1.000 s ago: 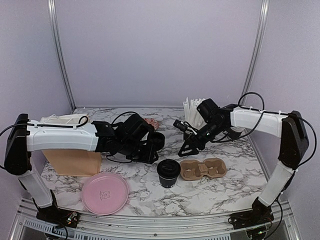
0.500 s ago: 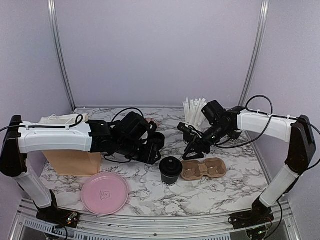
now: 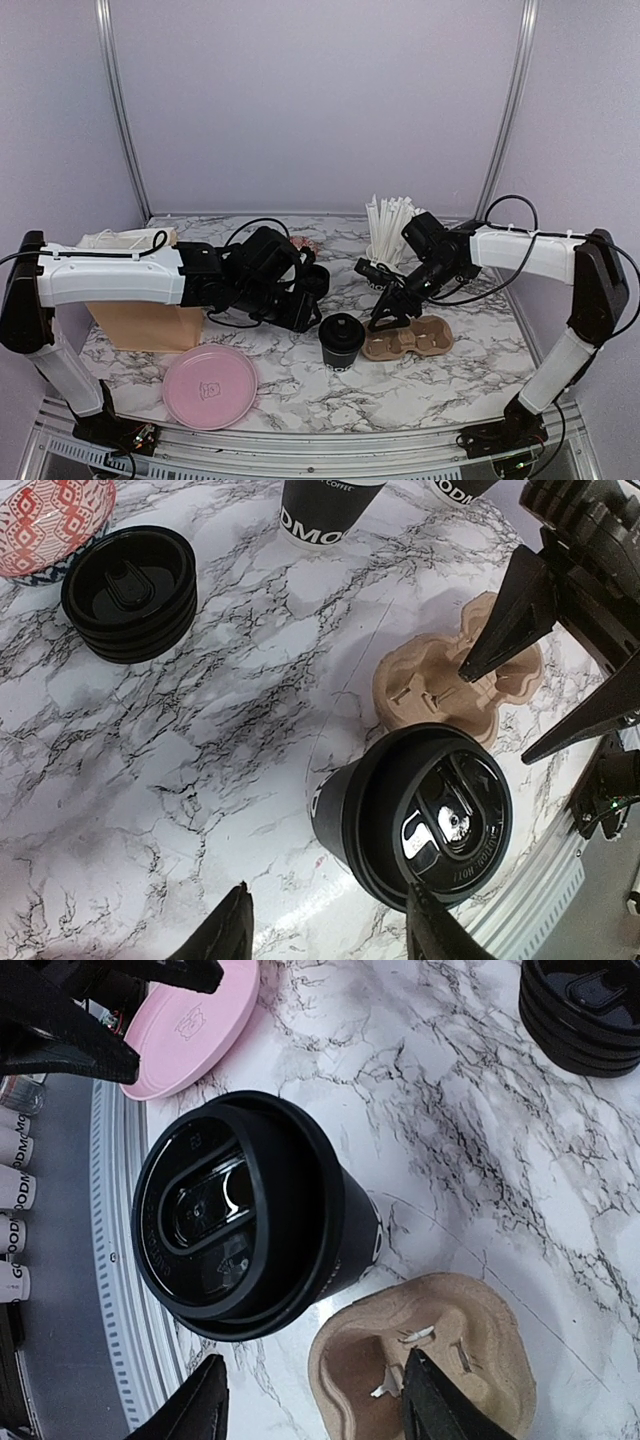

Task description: Pack the takeout coffee

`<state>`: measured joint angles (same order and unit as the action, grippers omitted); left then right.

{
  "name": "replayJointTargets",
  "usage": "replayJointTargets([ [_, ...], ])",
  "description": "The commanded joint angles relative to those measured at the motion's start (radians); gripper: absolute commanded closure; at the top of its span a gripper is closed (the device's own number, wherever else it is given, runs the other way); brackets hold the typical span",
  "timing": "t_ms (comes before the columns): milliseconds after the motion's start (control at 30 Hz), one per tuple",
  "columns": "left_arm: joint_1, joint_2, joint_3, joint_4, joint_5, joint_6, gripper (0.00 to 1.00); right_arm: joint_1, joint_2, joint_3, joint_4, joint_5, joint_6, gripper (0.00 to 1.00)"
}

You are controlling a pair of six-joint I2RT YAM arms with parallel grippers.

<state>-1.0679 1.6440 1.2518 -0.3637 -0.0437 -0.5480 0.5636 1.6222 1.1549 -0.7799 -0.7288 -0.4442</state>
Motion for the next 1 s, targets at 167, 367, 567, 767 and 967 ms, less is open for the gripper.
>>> replayJointTargets([
  [167,0.028,0.034,0.024,0.024,0.018,0.001,0.53,0.001,0.000,0.037,-0.043,-0.071,-0.036,0.37],
  [367,0.036,0.084,0.055,0.052,0.069,-0.004,0.57,0.002,-0.009,0.014,-0.051,-0.087,-0.052,0.33],
  [567,0.036,0.098,0.055,0.060,0.076,-0.012,0.59,0.004,0.046,0.051,-0.038,-0.099,-0.045,0.39],
  [767,0.036,0.091,0.039,0.060,0.086,-0.022,0.60,0.008,0.093,0.089,-0.025,-0.108,-0.037,0.41],
  [967,0.034,0.079,0.021,0.061,0.094,-0.040,0.61,0.008,0.127,0.111,0.002,-0.073,-0.009,0.42],
])
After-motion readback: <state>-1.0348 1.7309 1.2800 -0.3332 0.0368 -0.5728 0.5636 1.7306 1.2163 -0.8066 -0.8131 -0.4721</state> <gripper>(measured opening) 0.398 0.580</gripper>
